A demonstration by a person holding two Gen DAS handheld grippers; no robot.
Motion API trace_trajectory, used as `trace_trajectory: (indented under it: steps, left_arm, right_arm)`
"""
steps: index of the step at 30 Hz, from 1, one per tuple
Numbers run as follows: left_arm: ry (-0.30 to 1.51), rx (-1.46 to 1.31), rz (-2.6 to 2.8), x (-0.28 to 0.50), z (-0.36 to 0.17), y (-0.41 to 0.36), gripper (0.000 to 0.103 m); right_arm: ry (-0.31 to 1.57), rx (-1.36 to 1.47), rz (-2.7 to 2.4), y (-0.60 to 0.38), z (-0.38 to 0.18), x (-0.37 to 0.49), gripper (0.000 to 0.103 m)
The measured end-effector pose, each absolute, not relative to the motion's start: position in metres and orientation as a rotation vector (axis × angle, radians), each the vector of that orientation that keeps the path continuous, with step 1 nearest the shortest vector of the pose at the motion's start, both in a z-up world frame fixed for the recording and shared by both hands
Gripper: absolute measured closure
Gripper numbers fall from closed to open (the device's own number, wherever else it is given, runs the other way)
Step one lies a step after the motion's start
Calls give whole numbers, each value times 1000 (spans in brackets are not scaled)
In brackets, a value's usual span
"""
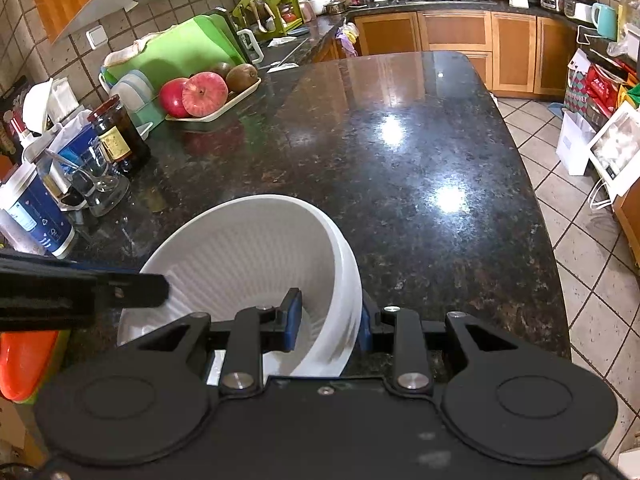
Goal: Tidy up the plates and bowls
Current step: 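Carry the white bowl with the left gripper toward the orange plate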
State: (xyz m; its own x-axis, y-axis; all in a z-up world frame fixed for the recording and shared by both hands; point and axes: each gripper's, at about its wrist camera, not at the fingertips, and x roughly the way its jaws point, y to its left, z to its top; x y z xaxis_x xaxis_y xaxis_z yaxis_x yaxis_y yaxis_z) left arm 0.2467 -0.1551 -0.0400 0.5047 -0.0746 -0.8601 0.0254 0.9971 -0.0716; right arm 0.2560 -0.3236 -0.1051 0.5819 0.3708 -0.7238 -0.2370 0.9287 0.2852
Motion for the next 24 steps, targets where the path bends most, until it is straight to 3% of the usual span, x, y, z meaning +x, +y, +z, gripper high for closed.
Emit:
trace_trajectory:
  steps: [9,24]
  left_arm:
    - [1120,-39,-31,264,-61,-169,71]
    - [1104,-63,-19,267,-60,-168,69]
  right_arm:
    - [890,146,374,-318,-107,256,74]
    - [915,140,382,-320,-104,262,77]
